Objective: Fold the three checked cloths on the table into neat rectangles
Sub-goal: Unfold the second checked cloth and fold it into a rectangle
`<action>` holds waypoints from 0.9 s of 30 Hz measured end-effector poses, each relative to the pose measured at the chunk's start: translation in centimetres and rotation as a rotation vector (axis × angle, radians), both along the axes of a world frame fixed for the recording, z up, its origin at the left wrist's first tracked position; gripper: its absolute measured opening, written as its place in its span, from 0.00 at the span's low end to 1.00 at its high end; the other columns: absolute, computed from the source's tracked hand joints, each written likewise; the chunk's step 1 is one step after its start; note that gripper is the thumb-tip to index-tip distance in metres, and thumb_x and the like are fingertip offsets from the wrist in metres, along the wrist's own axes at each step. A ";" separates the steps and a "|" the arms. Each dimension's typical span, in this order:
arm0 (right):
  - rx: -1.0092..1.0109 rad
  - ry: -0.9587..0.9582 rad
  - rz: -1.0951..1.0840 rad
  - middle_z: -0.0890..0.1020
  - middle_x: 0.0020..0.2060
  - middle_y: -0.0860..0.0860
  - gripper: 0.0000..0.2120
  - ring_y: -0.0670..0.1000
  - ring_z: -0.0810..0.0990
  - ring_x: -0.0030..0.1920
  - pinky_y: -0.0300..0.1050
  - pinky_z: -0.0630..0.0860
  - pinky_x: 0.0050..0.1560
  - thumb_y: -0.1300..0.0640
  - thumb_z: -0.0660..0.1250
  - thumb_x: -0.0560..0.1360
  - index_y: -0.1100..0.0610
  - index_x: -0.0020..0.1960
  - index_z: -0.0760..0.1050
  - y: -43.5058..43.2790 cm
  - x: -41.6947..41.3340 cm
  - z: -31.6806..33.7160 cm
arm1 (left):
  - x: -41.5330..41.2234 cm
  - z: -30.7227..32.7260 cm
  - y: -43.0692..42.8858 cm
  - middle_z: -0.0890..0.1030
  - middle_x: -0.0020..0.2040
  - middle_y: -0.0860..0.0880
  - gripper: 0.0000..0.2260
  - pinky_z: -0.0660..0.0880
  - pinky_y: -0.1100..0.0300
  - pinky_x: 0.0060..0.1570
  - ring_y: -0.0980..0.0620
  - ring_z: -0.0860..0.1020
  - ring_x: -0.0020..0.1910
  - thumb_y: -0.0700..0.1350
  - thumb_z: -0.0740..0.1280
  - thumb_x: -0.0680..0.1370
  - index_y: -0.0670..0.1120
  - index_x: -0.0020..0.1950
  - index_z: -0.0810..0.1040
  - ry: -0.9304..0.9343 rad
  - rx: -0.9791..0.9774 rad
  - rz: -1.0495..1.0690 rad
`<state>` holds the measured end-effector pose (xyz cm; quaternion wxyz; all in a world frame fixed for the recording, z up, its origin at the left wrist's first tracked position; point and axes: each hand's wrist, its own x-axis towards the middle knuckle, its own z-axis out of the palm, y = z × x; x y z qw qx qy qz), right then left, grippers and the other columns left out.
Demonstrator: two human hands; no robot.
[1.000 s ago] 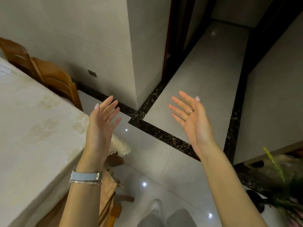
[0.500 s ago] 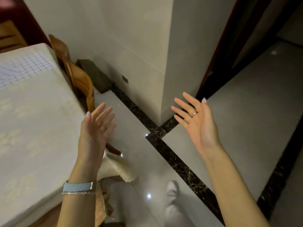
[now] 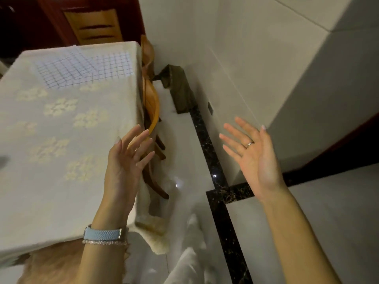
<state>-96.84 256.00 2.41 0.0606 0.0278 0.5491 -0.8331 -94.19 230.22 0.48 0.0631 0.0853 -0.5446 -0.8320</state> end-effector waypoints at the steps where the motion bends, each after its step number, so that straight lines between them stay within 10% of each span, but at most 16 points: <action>1: -0.006 0.000 0.025 0.79 0.65 0.53 0.25 0.54 0.78 0.65 0.58 0.66 0.72 0.43 0.46 0.83 0.53 0.71 0.71 -0.2 -1.8 -0.1 | -1.2 -0.1 -0.1 0.78 0.67 0.45 0.23 0.66 0.39 0.70 0.45 0.76 0.67 0.55 0.51 0.83 0.46 0.71 0.72 -0.006 0.003 0.023; 27: 0.034 0.046 0.372 0.79 0.66 0.51 0.24 0.52 0.78 0.66 0.58 0.66 0.73 0.43 0.47 0.83 0.52 0.72 0.69 -11.2 -49.7 1.0 | -40.8 0.2 -6.9 0.79 0.66 0.46 0.22 0.74 0.47 0.63 0.46 0.78 0.65 0.55 0.54 0.82 0.47 0.71 0.73 -0.010 -0.008 0.356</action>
